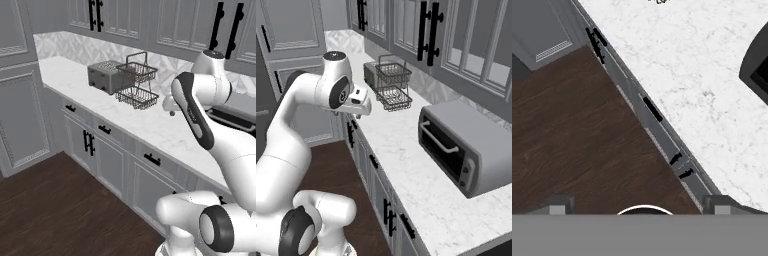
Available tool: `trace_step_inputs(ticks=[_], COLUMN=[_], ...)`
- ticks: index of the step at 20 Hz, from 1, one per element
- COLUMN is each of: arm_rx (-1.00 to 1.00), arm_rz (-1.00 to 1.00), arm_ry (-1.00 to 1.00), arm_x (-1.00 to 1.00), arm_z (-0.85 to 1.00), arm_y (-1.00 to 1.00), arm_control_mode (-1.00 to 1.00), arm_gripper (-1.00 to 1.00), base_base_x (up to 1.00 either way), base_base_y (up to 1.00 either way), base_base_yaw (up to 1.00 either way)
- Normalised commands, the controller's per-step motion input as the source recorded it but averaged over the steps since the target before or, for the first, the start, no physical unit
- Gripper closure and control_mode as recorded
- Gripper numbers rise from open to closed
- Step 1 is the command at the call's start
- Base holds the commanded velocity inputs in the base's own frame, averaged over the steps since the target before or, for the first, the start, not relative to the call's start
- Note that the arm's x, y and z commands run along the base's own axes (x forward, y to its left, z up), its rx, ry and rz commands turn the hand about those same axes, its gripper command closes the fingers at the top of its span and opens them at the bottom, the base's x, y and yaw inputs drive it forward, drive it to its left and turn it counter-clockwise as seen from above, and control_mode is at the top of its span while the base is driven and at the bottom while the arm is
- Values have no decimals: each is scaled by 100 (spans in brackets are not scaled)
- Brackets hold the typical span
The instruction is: Take a straw from the drawer in front and place it inside the glass cup on the dining counter.
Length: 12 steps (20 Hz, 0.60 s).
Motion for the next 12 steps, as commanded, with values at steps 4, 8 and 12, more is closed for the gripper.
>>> trace_step_inputs(ticks=[4,8,12], arm_rx=[0,0,0], arm_rz=[0,6,23], arm_ry=[0,0,0], arm_x=[0,1,1], arm_z=[0,0,0], arm_y=[0,-14,-31], arm_control_mode=[100,-100,-100], arm_gripper=[-100,-100,-100], base_base_x=[0,0,0], base_base_y=[-62,-51,0], base_base_yaw=[26,18,0])
